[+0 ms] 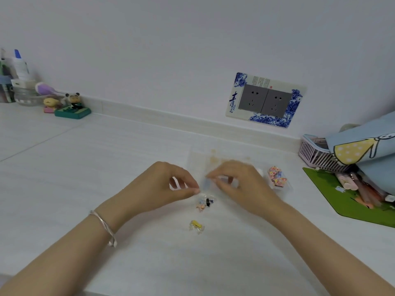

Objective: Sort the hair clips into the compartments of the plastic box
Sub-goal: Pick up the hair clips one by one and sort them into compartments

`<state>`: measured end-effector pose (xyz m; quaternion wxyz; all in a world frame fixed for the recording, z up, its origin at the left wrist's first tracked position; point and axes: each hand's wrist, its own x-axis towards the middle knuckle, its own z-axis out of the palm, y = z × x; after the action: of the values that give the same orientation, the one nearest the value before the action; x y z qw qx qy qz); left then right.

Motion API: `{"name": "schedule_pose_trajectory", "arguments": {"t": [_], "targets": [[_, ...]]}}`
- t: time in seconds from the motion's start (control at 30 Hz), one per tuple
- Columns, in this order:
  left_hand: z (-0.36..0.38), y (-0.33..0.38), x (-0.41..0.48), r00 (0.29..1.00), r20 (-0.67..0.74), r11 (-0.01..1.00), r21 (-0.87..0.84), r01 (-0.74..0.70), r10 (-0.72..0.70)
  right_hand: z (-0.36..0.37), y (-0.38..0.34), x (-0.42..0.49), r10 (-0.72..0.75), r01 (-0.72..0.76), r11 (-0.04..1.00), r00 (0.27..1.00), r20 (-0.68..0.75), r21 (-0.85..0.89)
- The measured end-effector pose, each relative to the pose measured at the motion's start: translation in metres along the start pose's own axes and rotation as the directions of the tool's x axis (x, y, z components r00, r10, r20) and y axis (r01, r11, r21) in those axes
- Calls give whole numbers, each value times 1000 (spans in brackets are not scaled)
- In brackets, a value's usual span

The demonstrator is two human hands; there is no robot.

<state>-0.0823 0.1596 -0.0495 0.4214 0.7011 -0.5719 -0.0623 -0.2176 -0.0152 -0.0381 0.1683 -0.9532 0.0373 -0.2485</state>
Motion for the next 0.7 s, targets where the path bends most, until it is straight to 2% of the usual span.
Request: {"name": "schedule_pose_trajectory", "arguments": {"t": [0.03, 0.1, 0.2, 0.3, 0.4, 0.57, 0.7], "targets": [[2, 1, 0, 998, 61, 1000, 9, 19, -20, 4, -1, -10, -5, 4, 1000, 1000, 27, 12], [9, 0, -1, 988, 143, 997, 65, 42, -51, 8, 0, -24, -56, 55, 997, 998, -23, -50], [19, -4, 0, 984, 160, 985, 163, 48, -75, 11, -1, -32, -142, 140, 972, 990, -1, -187], [27, -7, 2, 982, 166, 953, 300, 35, -89, 19, -2, -37, -16, 39, 983, 992, 128, -179], [33, -11, 3, 980, 177, 937, 349, 23, -90, 25, 4, -38, 21, 16, 984, 980, 200, -179], [27, -15, 3, 980, 170, 971, 230, 64, -105, 20, 7, -40, 108, -105, 994, 986, 128, -28], [19, 0, 8, 996, 75, 999, 15, 41, -42, 14, 10, -48, 183, -199, 967, 977, 109, 159]]}}
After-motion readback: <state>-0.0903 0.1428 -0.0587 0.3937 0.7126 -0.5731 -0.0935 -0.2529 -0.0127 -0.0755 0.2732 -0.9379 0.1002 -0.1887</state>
